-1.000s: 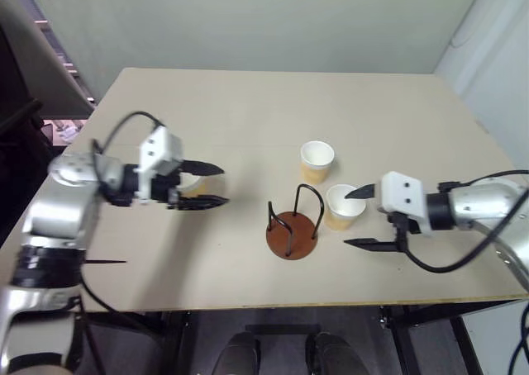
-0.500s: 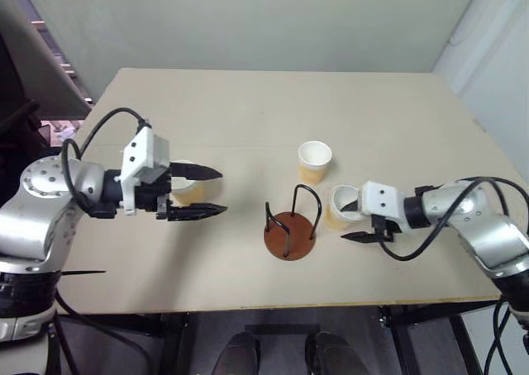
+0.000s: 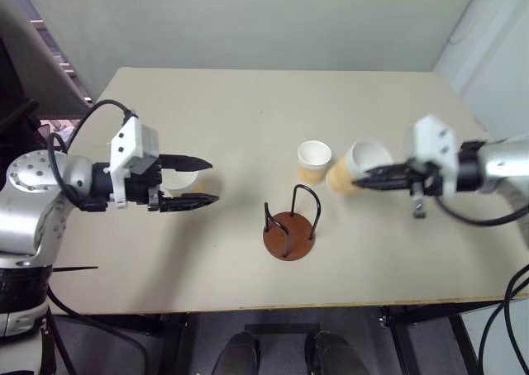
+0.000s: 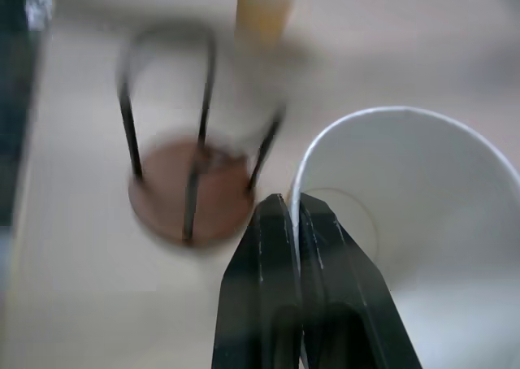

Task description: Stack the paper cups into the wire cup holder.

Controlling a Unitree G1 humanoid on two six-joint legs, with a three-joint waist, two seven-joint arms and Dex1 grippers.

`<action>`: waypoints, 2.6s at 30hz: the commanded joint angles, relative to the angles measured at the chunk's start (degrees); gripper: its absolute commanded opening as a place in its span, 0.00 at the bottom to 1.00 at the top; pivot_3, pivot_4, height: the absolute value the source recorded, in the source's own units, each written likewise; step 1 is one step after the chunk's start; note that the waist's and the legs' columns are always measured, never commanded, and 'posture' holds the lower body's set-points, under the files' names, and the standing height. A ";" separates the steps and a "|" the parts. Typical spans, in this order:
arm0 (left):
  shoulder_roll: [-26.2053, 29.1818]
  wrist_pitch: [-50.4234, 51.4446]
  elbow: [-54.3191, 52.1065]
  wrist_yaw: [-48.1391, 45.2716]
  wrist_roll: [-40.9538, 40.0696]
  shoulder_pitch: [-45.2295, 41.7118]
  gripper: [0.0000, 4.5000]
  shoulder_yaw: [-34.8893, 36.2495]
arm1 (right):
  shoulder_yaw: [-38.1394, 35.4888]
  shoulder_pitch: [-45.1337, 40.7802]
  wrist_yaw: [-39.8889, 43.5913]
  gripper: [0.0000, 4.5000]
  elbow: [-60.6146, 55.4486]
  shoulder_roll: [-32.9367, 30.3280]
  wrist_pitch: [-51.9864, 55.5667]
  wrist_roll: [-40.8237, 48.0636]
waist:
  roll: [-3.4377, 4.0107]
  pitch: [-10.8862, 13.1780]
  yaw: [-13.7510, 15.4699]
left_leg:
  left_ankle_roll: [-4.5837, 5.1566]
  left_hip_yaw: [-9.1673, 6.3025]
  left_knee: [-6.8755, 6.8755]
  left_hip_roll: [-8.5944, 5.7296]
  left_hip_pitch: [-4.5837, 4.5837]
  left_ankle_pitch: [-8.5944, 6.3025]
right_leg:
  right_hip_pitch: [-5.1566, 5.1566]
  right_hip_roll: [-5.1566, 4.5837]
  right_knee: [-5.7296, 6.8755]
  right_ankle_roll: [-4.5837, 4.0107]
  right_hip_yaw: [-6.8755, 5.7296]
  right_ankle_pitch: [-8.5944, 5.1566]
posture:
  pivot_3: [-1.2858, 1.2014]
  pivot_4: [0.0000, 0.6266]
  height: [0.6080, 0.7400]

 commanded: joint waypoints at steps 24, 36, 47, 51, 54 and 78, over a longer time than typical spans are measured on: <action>2.11 -2.39 -1.60 -0.35 0.29 3.91 0.77 2.14 | 13.50 -1.24 -9.29 0.61 -9.48 7.55 6.25 2.26 | -0.01 -0.01 -0.21 | 0.05 -0.07 -0.02 0.24 -0.07 -0.11 | -0.14 0.13 0.06 -0.11 -0.05 -0.03 | 0.52 0.24 1.00; 1.89 -3.23 0.31 6.26 4.67 3.58 0.77 1.44 | 23.87 -20.71 -8.76 0.93 39.93 20.22 -23.29 -24.76 | 0.01 0.00 -0.65 | 0.06 -0.11 -0.19 0.40 -0.07 -0.11 | -0.49 0.21 0.21 -0.54 -0.05 0.38 | 0.52 0.24 1.00; -0.80 2.45 -4.84 14.05 5.25 4.45 0.77 0.61 | 27.36 -22.23 -2.25 0.93 56.99 27.18 -35.29 -33.71 | 0.03 0.01 -0.27 | -1.03 -0.10 -0.08 0.69 -0.95 0.48 | -1.26 0.43 0.12 -0.65 -0.17 0.48 | 0.52 0.24 1.00; -1.77 3.92 -7.42 14.93 3.17 3.91 0.77 1.36 | 27.85 -22.88 -4.28 0.72 61.69 28.94 -38.23 -37.42 | 0.03 0.01 -0.28 | -1.05 -0.10 -0.09 0.70 -0.95 0.42 | -1.26 0.44 0.10 -0.64 -0.17 0.48 | 0.52 0.24 1.00; -2.13 4.62 -8.62 15.30 1.75 3.24 0.77 1.72 | 26.78 -23.83 -5.65 0.47 64.36 30.30 -39.41 -38.59 | 0.03 0.01 -0.28 | -1.05 -0.10 -0.08 0.71 -0.94 0.43 | -1.27 0.43 0.12 -0.64 -0.18 0.48 | 0.52 0.24 1.00; 5.42 2.85 -3.01 -5.78 -8.73 4.28 0.77 5.54 | 11.72 -10.88 1.92 0.00 -2.64 14.33 4.96 -2.23 | 0.01 0.01 -0.83 | -1.35 -0.13 -0.09 0.89 -0.51 0.65 | -0.97 0.85 0.19 -0.75 -0.02 0.60 | 0.52 0.24 1.00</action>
